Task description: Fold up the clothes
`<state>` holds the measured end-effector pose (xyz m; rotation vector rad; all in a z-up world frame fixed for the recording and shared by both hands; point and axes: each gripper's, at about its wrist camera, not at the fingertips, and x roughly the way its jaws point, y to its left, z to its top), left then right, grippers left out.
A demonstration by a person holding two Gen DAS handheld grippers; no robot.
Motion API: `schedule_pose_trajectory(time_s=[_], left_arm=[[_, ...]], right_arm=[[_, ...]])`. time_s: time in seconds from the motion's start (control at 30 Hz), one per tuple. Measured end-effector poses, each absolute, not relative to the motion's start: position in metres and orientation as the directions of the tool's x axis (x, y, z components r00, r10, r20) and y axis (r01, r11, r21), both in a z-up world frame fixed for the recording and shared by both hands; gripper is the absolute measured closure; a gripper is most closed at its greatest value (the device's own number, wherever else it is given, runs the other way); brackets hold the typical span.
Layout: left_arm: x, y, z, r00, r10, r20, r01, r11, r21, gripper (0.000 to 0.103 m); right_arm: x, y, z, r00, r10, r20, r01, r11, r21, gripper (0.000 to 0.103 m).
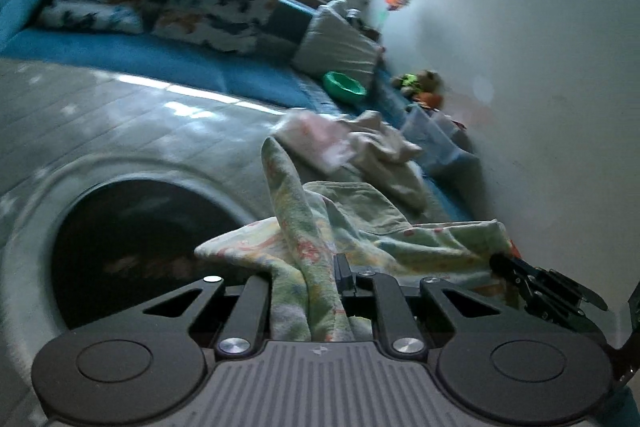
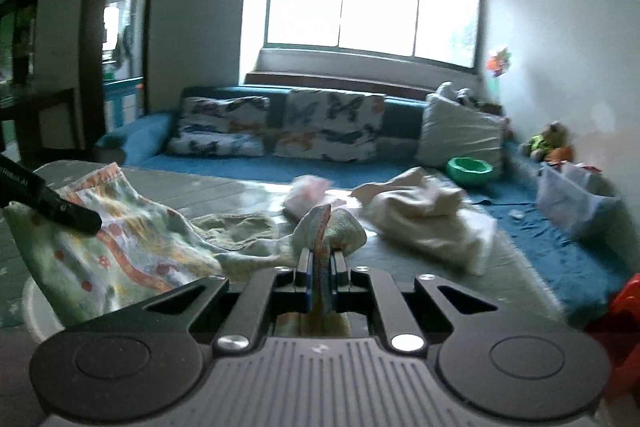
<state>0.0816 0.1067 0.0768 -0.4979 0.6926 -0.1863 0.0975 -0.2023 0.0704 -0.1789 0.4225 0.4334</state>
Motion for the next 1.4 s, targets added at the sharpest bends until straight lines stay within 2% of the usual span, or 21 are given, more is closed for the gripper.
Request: schedule_pose_trajectory(time_s=[0.2, 0.37, 0.63, 0.83, 0.9, 0.97, 1.13, 1.27, 1.33, 1.4], left_arm=[[0.112, 0.069, 0.075, 0.733, -0.358, -0.579, 0.047, 0.875, -0.482, 0.090], [0.126, 0.046, 0.053, 0.702, -0.375, -0.606, 0.061, 0.879, -0.473, 0.090], [0.127, 0.031, 0.001, 0.606, -0.367, -0.706, 0.031, 0.898, -0.440, 0.089], [0.120, 0.038, -0.015, 0.585, -0.329, -0.741, -0.003, 0.913, -0.408, 0.073], [0.120, 0.040, -0.015, 0.589, -0.308, -0.747, -0.018, 0.919, -0.394, 0.059], [0.118, 0.044, -0.014, 0.597, -0.288, -0.748, -0.028, 0.925, -0.379, 0.057], [0.113, 0.057, -0.014, 0.608, -0.247, -0.755, -0.053, 0.936, -0.349, 0.060], [0.115, 0.061, -0.012, 0.612, -0.225, -0.758, -0.068, 0.940, -0.334, 0.061], [0.116, 0.060, -0.008, 0.621, -0.219, -0.753, -0.068, 0.941, -0.330, 0.062], [0.117, 0.055, -0.001, 0.638, -0.225, -0.736, -0.053, 0.941, -0.333, 0.062]], right_arm=[[0.108, -0.238, 0.068, 0.853, 0.296, -0.431, -0.366, 0.926, -0.089, 0.096], [0.115, -0.261, 0.050, 0.851, 0.252, -0.461, -0.324, 0.942, -0.083, 0.096], [0.122, -0.280, 0.006, 0.809, 0.219, -0.546, -0.300, 0.952, -0.063, 0.096], [0.124, -0.288, -0.020, 0.776, 0.192, -0.600, -0.274, 0.961, -0.046, 0.095], [0.127, -0.290, -0.027, 0.767, 0.182, -0.616, -0.267, 0.963, -0.048, 0.094], [0.130, -0.291, -0.032, 0.757, 0.176, -0.630, -0.263, 0.964, -0.047, 0.093], [0.136, -0.293, -0.039, 0.740, 0.152, -0.656, -0.242, 0.969, -0.048, 0.080], [0.135, -0.289, -0.032, 0.751, 0.154, -0.642, -0.245, 0.968, -0.054, 0.076], [0.134, -0.284, -0.028, 0.755, 0.172, -0.632, -0.264, 0.963, -0.053, 0.069], [0.133, -0.279, -0.024, 0.759, 0.190, -0.623, -0.282, 0.958, -0.052, 0.067]])
